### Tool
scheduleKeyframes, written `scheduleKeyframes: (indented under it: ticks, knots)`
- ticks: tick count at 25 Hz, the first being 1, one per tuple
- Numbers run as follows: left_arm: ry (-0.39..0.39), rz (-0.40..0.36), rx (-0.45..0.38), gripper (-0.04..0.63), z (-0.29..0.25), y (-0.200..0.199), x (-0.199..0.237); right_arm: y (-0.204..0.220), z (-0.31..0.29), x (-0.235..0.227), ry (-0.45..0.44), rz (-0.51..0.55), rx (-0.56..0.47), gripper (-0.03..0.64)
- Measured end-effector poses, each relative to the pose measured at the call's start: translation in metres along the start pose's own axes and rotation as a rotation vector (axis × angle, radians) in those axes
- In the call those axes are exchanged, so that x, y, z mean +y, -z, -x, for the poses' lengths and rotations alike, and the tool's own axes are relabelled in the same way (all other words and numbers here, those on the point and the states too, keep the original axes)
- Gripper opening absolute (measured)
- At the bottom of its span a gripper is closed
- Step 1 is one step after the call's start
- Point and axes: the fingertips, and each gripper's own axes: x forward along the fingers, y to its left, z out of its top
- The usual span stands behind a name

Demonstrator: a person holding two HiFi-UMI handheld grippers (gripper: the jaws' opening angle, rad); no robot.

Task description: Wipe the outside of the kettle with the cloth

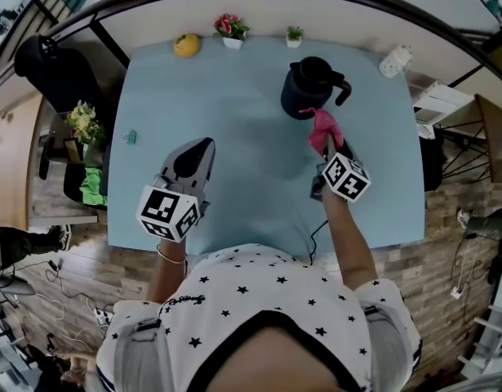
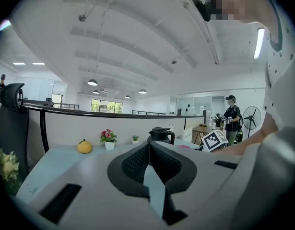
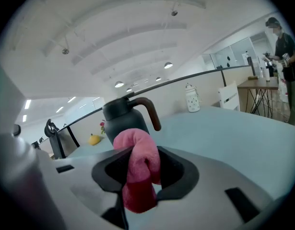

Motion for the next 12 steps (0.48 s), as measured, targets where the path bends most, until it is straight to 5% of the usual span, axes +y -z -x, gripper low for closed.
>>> scheduleKeyframes:
  ticks: [12]
  knots:
    - [0.069,-0.004,-0.030,0.031,-0.003,-0.004,-0.016,-0.045,0.079,0.062,-0.166,0.110,-0.146,0.137]
